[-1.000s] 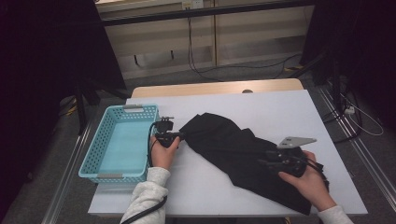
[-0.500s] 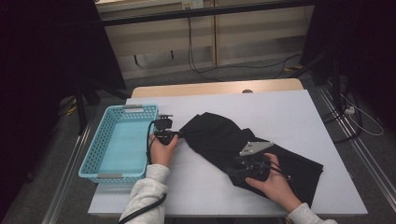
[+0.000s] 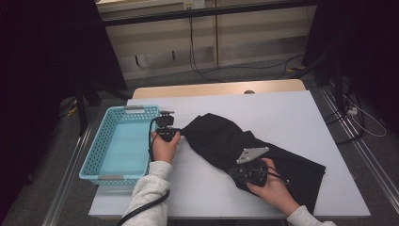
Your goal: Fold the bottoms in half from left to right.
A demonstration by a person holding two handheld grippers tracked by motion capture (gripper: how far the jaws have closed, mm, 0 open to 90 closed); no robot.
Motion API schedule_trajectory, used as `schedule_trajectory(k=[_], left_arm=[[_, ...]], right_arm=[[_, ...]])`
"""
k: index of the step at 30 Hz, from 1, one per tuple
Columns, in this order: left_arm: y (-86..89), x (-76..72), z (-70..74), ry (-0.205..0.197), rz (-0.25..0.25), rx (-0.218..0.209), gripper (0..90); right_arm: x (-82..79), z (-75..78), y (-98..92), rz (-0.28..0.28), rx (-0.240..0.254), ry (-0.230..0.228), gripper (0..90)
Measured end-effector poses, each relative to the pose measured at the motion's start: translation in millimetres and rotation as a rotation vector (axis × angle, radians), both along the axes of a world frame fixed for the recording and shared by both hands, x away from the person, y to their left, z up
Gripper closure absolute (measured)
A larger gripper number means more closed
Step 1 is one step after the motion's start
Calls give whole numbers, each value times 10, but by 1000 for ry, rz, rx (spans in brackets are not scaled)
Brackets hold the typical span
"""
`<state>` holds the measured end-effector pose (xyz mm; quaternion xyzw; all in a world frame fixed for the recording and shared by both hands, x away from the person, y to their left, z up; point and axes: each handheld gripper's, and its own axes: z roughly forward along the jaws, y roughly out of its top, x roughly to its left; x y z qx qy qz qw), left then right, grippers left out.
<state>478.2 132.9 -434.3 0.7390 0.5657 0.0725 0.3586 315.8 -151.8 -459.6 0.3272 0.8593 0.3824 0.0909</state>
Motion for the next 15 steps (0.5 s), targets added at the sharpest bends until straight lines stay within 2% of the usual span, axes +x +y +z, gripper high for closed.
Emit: schedule_trajectory(k=[3, 7, 9, 13, 14, 15], left_arm=[[31, 14, 27, -7, 9, 10, 880], [65, 21, 38, -8, 19, 3, 879], [100, 15, 53, -23, 31, 9, 875], [120, -3, 70, -25, 38, -9, 777], [95, -22, 81, -40, 21, 11, 714], [95, -22, 81, -40, 21, 11, 711]], right_arm=[[-63, 20, -23, 35, -11, 18, 876], [-128, 20, -55, 60, 3, 41, 876], [-170, 24, -73, 81, 3, 50, 875], [-190, 28, -83, 95, 4, 61, 874], [-192, 26, -78, 96, 8, 66, 873], [-192, 26, -78, 96, 8, 66, 873]])
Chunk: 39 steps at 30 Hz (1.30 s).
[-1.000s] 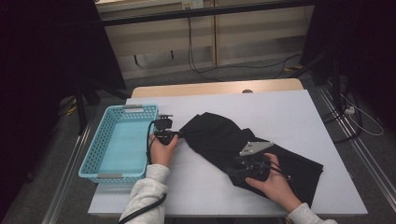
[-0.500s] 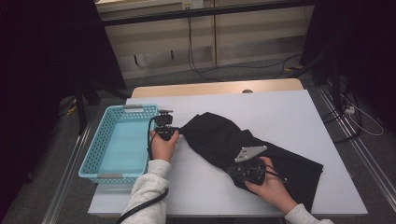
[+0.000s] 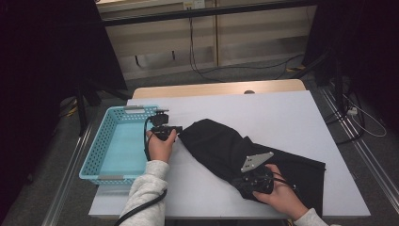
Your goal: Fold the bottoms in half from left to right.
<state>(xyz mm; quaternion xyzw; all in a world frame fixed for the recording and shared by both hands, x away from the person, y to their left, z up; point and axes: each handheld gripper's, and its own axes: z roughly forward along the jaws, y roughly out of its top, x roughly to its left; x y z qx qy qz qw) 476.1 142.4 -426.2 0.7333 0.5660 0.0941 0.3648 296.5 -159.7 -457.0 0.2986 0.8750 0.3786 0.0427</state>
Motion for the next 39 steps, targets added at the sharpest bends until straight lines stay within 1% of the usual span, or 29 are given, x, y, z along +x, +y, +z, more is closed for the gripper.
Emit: schedule_trajectory(k=[1, 2, 3, 4, 6, 7, 8, 9, 10, 11, 14, 15, 16, 17, 18, 19, 22, 24, 26, 27, 28, 29, 30, 31, 32, 34, 35, 37, 39], left_arm=[[-37, -8, -5, -1, -26, -8, 689], [-37, -8, -5, -1, -26, -8, 641], [-84, -8, -34, -7, -60, 4, 574], [-103, -12, -52, -13, -64, 25, 528], [-110, -12, -68, -14, -68, 26, 506], [-124, -11, -115, 2, -75, 52, 517], [-124, -11, -115, 2, -75, 52, 573], [-125, -8, -165, 19, -65, 53, 636], [-125, -8, -165, 19, -65, 53, 711], [-95, 0, -183, 37, -46, 37, 770], [-68, 5, -150, 43, -38, 31, 878], [-52, 4, -120, 36, -31, 29, 893], [-34, 1, -76, 26, -26, 42, 896], [1, 0, 5, 14, -8, 35, 898], [1, 0, 5, 14, -8, 35, 899], [28, 4, 65, 2, 1, 30, 900], [50, 6, 88, 2, 5, 30, 900], [64, 3, 76, -5, 13, 24, 892], [77, 0, 44, 13, 15, 22, 877], [71, -4, 43, 9, 1, 27, 836], [71, -4, 43, 9, 1, 27, 758], [34, -22, 48, -3, -3, 12, 696], [34, -22, 48, -3, -3, 12, 635], [-17, -25, 32, -17, -22, 38, 554], [-43, -21, 6, -15, -36, 44, 556], [-99, -9, -68, 0, -65, 44, 508], [-121, -6, -106, 8, -69, 61, 524], [-159, 11, -191, 27, -90, 41, 568], [-187, 2, -230, 35, -98, 35, 666]], right_arm=[[6, 3, -1, 3, -1, 2, 871], [9, 1, -4, 3, 0, 3, 868], [14, -3, -11, 3, 4, 3, 866], [15, -7, -13, -3, 12, 6, 866], [14, -9, -16, -5, 16, 6, 865], [11, -10, -14, -5, 15, 3, 864], [11, -10, -14, -5, 15, 3, 864], [14, -11, -15, -5, 16, 2, 864], [14, -11, -15, -5, 16, 2, 864], [13, -10, -23, -4, 14, 4, 866], [11, 5, -58, -2, 6, -1, 869], [9, 12, -79, -6, 9, 8, 869], [8, 13, -108, -10, 12, 14, 870], [5, 9, -145, -14, 14, 22, 871], [3, 6, -163, -13, 16, 25, 871], [0, 4, -182, -15, 19, 28, 871], [-6, 0, -194, -15, 22, 31, 871], [-14, 1, -184, -7, 16, 33, 872], [-15, 1, -190, -4, 20, 41, 871], [-15, -2, -194, -5, 25, 45, 871], [-15, -2, -194, -5, 25, 45, 871], [-13, -3, -193, 0, 27, 48, 870], [-13, -3, -193, 0, 27, 48, 870], [-12, 1, -186, 3, 28, 55, 867], [-11, 0, -184, 2, 30, 58, 865], [-9, 0, -185, -1, 32, 58, 852], [-9, 1, -187, -3, 35, 52, 840], [-5, 2, -192, -9, 42, 50, 806], [0, 10, -196, -23, 45, 35, 744]])
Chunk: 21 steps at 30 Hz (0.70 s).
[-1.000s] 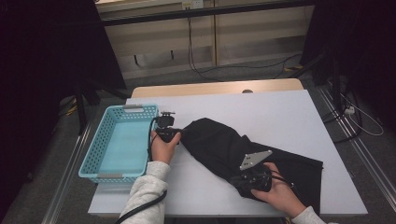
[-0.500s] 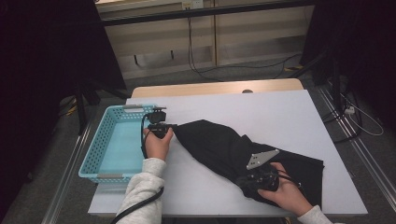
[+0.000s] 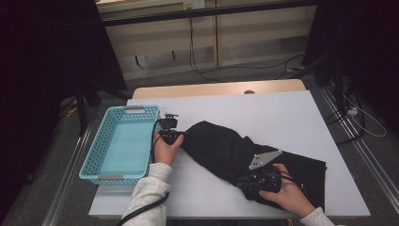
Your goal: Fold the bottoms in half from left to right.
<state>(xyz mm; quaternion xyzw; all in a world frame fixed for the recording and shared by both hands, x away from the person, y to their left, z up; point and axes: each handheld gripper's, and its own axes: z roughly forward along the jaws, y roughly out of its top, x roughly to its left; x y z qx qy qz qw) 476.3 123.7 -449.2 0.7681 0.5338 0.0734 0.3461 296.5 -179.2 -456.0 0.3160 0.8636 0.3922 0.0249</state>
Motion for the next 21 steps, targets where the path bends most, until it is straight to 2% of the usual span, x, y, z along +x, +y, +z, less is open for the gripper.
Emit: schedule_trajectory(k=[3, 4, 5, 9, 10, 12, 13, 14, 15, 16, 17, 18, 21], left_arm=[[-4, -15, 26, 38, -11, 2, 820], [7, -22, 39, 42, -7, 1, 859], [23, -32, 55, 27, 8, 14, 889], [106, -58, 128, 20, 34, 18, 900], [158, -87, 172, 13, 48, 7, 900], [172, -102, 192, 14, 47, 10, 900], [172, -115, 201, 10, 38, 4, 900], [152, -124, 206, -9, 16, 3, 849], [152, -124, 206, -9, 16, 3, 731], [130, -120, 197, -26, 9, 8, 620], [116, -111, 184, -36, 2, 7, 620], [69, -82, 146, -72, 3, 47, 414], [27, -25, 86, -59, -7, 49, 381]], right_arm=[[9, 20, -27, -28, 7, -19, 671], [14, 25, -43, -35, 11, -27, 657], [17, 31, -60, -46, 13, -33, 629], [38, 68, -140, -86, 31, -61, 544], [42, 80, -161, -95, 34, -64, 532], [47, 90, -183, -105, 32, -73, 521], [62, 116, -239, -133, 38, -83, 491], [69, 124, -260, -140, 40, -85, 483], [69, 124, -260, -140, 40, -85, 483], [90, 144, -324, -174, 43, -96, 474], [90, 144, -324, -174, 43, -96, 474], [104, 148, -371, -194, 46, -96, 473], [113, 139, -410, -209, 48, -97, 469]])
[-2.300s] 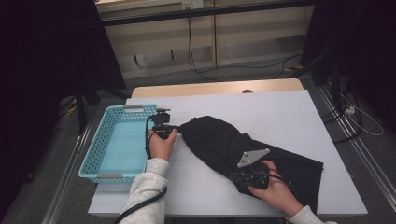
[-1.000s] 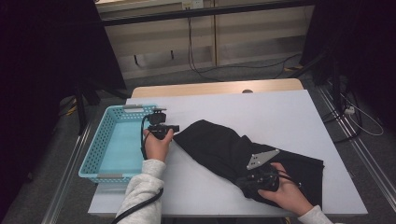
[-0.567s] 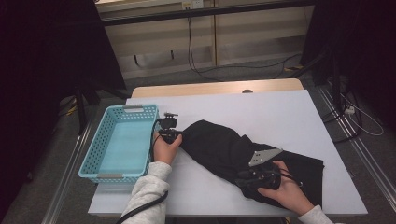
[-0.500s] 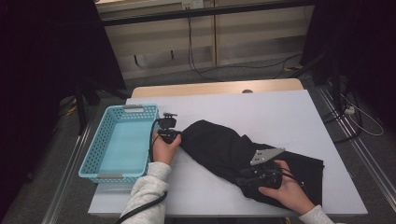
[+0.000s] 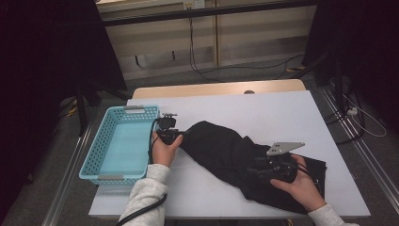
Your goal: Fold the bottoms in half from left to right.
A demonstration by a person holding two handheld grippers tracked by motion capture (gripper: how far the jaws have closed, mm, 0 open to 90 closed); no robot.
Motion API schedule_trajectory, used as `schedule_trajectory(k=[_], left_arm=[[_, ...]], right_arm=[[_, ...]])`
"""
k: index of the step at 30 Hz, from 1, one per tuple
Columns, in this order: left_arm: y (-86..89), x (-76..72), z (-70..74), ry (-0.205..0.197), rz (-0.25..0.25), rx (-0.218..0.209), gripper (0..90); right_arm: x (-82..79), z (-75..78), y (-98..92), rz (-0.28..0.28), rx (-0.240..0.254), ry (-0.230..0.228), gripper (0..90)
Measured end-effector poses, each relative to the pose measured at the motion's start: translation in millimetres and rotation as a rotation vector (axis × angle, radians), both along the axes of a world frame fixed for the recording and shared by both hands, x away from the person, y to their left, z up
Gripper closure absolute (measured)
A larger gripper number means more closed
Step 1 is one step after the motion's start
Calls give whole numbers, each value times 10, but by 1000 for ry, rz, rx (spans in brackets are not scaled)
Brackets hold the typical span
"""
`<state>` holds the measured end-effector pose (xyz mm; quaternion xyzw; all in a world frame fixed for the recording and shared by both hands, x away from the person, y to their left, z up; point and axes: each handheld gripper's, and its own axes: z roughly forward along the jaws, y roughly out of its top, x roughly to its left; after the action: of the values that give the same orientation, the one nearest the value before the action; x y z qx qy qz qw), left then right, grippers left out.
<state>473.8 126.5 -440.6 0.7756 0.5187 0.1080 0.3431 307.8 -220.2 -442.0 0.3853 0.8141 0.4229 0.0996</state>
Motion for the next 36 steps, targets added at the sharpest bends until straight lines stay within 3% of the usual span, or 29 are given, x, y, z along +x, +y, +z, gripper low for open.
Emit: schedule_trajectory(k=[3, 7, 9, 12, 13, 14, 15, 18, 21, 24, 28, 30, 32, 33, 34, 36], left_arm=[[-41, 30, -58, 4, 3, 21, 258], [-62, 51, -106, 13, -15, 39, 238], [-72, 43, -105, 0, -23, 44, 380], [-111, 23, -61, 68, -40, 28, 602], [-111, 23, -61, 68, -40, 28, 671], [-118, 19, -47, 93, -45, 35, 671], [-113, 14, -45, 129, -50, 4, 822], [-80, -6, -9, 125, -30, 12, 861], [25, -18, 68, 115, 8, -7, 861], [79, -32, 119, 117, 25, 6, 861], [123, -58, 139, 122, 23, 27, 860], [110, -69, 110, 112, 23, 27, 838], [95, -71, 105, 103, 25, 18, 740], [84, -67, 100, 92, 31, 7, 622], [77, -62, 97, 79, 29, -1, 622], [59, -52, 87, 68, 21, -11, 428]], right_arm=[[5, -12, -20, -10, -15, -2, 463], [6, -3, -74, -27, -22, -7, 444], [8, 7, -112, -47, -20, -9, 428], [14, 17, -173, -68, -17, -13, 425], [14, 17, -173, -68, -17, -13, 425], [15, 19, -192, -79, -16, -12, 425], [20, 18, -232, -99, -15, -11, 424], [24, 13, -279, -112, -19, -12, 424], [26, 21, -344, -134, -16, -16, 422], [30, 36, -401, -150, -23, -21, 421], [49, 68, -576, -210, -32, -37, 420], [53, 74, -728, -270, -58, -45, 431], [59, 66, -779, -285, -66, -46, 442], [70, 34, -875, -318, -77, -35, 457], [70, 34, -875, -318, -77, -35, 457], [85, -3, -935, -332, -86, -28, 479]])
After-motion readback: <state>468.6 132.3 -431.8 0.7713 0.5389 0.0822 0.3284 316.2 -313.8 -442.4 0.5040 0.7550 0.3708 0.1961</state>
